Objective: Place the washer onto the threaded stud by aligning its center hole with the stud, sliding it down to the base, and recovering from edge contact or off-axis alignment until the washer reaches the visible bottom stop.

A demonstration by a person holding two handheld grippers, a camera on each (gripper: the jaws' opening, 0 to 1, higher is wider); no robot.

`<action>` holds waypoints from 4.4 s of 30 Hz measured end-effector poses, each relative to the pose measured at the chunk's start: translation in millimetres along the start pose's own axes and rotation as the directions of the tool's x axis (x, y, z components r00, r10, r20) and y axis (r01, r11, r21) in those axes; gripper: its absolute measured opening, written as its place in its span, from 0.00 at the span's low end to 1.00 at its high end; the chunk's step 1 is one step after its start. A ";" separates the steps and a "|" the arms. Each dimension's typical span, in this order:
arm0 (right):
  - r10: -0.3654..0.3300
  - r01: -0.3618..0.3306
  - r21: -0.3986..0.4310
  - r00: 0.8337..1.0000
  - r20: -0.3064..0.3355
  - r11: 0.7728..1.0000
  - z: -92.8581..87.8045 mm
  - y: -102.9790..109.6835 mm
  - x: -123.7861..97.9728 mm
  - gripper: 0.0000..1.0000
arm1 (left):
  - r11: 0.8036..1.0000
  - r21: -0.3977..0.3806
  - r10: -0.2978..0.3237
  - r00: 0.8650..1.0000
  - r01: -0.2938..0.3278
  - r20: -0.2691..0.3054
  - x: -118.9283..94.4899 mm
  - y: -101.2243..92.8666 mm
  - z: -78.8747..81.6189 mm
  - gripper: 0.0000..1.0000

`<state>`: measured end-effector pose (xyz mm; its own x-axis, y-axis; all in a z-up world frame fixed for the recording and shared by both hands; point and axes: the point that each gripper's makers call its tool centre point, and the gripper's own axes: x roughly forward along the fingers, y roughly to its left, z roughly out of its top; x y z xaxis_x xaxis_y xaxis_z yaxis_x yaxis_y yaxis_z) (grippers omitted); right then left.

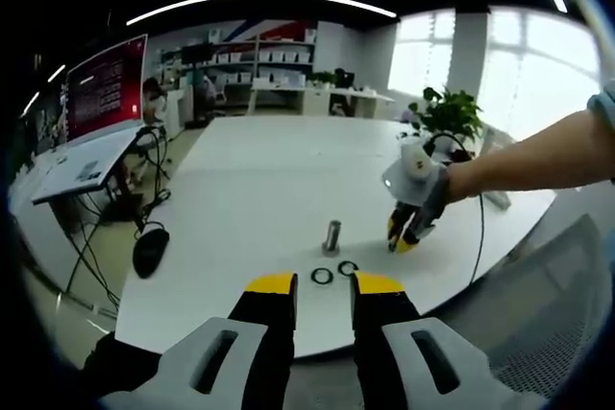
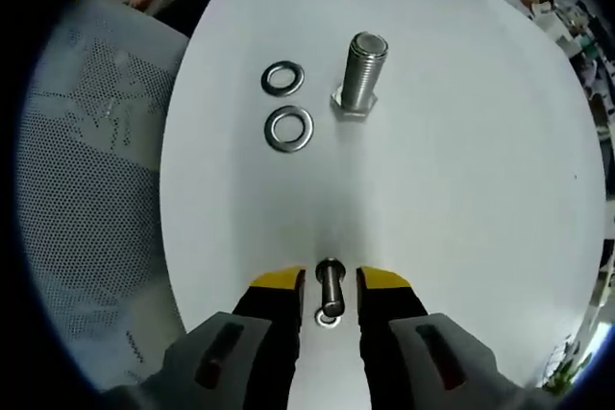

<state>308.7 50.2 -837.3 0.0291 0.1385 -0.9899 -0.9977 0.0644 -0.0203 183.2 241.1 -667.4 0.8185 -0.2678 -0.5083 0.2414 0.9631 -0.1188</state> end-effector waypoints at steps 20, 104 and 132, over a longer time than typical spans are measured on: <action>-0.002 -0.004 0.121 0.999 0.050 0.993 -31.9 -0.7 -6.2 0.25 | 1.000 0.000 0.001 1.000 -0.001 0.005 -0.2 0.1 0.8 0.19; -0.008 0.010 -0.011 0.990 0.139 1.000 9.9 -1.5 -53.4 0.13 | 1.000 -0.005 0.006 1.000 -0.006 0.007 -0.3 1.3 0.7 0.19; 0.012 -0.013 0.004 0.998 0.065 1.000 2.9 -0.8 -11.2 0.13 | 1.000 0.005 0.000 1.000 0.000 -0.010 0.5 -0.2 -1.8 0.19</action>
<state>309.3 51.5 -825.8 0.0205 0.2035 -0.9789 -0.9977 0.0667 -0.0071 182.6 240.8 -669.1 0.8134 -0.2674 -0.5166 0.2437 0.9630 -0.1147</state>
